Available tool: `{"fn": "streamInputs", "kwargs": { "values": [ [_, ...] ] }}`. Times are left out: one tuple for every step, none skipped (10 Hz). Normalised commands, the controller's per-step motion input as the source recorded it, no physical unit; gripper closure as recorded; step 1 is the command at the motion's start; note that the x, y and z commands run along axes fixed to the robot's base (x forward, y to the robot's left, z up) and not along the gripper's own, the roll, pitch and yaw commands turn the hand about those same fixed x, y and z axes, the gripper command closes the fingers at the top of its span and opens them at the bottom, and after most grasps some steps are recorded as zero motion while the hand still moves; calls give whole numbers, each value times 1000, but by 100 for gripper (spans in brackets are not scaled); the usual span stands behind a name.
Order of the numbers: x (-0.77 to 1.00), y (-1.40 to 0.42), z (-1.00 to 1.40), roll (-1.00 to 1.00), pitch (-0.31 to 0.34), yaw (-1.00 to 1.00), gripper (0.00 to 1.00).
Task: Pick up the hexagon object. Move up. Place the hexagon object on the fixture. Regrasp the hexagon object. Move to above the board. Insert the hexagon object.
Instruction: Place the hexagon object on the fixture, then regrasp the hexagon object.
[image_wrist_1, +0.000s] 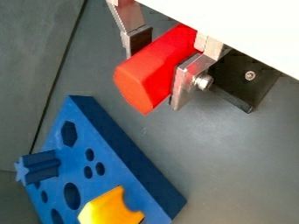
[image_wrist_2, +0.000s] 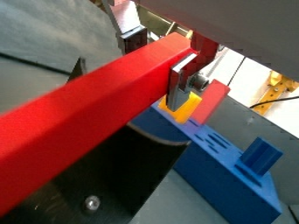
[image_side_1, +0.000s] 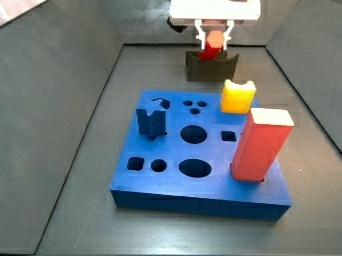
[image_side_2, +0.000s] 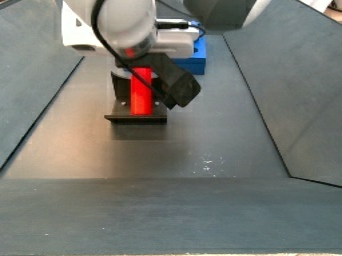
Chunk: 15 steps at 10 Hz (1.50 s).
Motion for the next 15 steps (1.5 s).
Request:
{"fn": "streamInputs", "kwargs": {
  "values": [
    [0,0,0,0,0,0,0],
    [0,0,1000,-10,-51,-51,0],
    [-1,3,1000,-4,-53,-45,0],
    [-15,6,1000,11,-42,-14,0],
    [-19,4,1000,22,-30,8,0],
    [-22,5,1000,29,-22,17,0],
    [-28,8,1000,31,7,31,0],
    [-27,11,857,31,32,40,0],
    [-21,12,650,32,61,34,0],
    [-18,11,489,35,79,23,0],
    [-21,12,278,37,97,5,0],
    [136,-836,904,1000,78,31,0],
    [134,-808,722,1000,77,29,0],
    [77,-686,583,1000,74,28,0],
    [22,-504,405,1000,71,27,0]
  ]
}}
